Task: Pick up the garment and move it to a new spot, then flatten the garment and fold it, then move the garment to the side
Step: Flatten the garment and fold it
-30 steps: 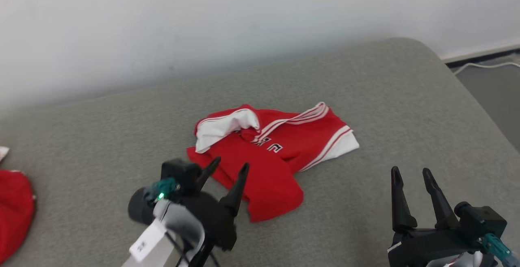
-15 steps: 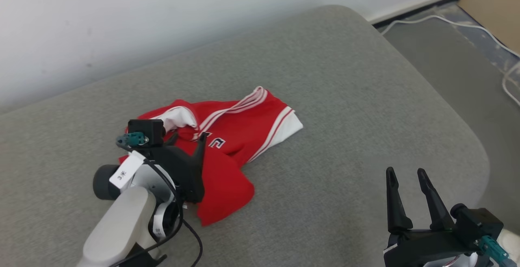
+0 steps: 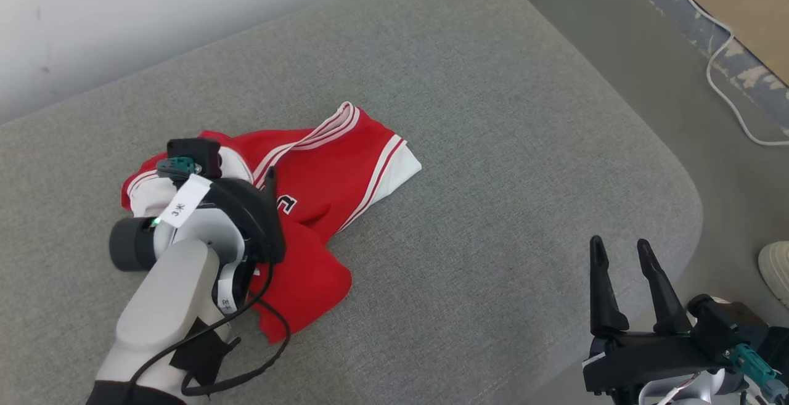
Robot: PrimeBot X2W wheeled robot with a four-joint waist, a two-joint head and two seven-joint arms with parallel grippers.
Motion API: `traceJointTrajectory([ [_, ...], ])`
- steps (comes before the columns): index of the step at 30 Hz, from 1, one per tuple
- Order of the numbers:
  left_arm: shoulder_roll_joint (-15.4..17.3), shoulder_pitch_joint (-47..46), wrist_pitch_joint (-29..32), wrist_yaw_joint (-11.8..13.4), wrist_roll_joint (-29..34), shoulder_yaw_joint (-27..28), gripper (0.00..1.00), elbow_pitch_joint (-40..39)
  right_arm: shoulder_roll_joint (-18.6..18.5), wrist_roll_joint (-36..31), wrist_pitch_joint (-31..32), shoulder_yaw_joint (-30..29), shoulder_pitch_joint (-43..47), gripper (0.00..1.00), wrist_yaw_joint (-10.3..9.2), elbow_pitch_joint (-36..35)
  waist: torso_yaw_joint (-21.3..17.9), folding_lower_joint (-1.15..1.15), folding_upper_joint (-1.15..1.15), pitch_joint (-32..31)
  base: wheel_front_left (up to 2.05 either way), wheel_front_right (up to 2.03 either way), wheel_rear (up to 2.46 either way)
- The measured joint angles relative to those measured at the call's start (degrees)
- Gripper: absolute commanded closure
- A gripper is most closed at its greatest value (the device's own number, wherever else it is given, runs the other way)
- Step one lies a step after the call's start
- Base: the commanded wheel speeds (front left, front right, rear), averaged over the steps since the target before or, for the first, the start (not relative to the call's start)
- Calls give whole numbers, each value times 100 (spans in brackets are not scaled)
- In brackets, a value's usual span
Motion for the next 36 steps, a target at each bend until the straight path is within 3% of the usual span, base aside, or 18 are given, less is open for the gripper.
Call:
traceJointTrajectory([
  [7,-64,-160,-153,0,320,355,0,558,2,37,-68,-30,1,0,0,53,127,0,0,26,0,0,0],
  [8,-104,-214,-208,0,320,348,87,582,2,37,-70,-29,-3,0,0,70,181,0,0,17,0,0,0],
  [9,-130,-226,-256,0,319,352,100,579,2,37,-73,-27,-7,0,0,82,210,0,0,11,0,0,0],
  [14,-218,-320,-510,0,283,475,100,552,3,37,-96,-24,-20,0,0,169,364,0,0,-36,0,0,0],
  [26,-257,-503,-1474,0,242,1399,100,-78,-44,36,-126,-99,7,0,-1,199,858,-1,0,-287,0,0,0],
  [36,-86,136,-1915,1,383,2299,100,-201,-131,30,-124,-134,141,0,-1,179,1365,-1,0,-529,0,0,0],
])
